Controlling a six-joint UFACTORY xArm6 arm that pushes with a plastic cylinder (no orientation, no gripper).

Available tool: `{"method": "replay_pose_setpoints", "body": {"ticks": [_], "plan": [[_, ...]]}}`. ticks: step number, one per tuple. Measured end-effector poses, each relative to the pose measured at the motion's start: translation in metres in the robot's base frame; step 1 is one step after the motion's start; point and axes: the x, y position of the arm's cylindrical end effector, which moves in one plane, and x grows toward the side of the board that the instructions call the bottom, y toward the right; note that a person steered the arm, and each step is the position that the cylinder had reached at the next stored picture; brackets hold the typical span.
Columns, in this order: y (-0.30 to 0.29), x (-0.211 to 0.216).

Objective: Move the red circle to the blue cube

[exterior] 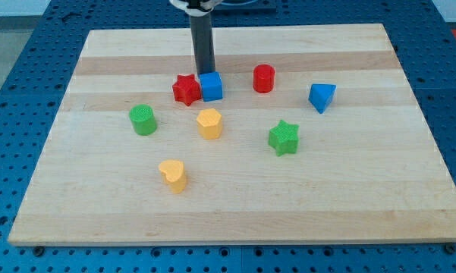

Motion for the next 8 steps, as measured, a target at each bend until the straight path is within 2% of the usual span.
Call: {"method": "replay_pose_setpoints", "body": {"ticks": [1,2,3,4,5,7,8], "plan": [[0.029,-0.024],[0.079,-0.027],[0.139,-0.019],[0.191,0.009],[0.208,0.035],[0.181,0.035],[0.164,0.022]]}}
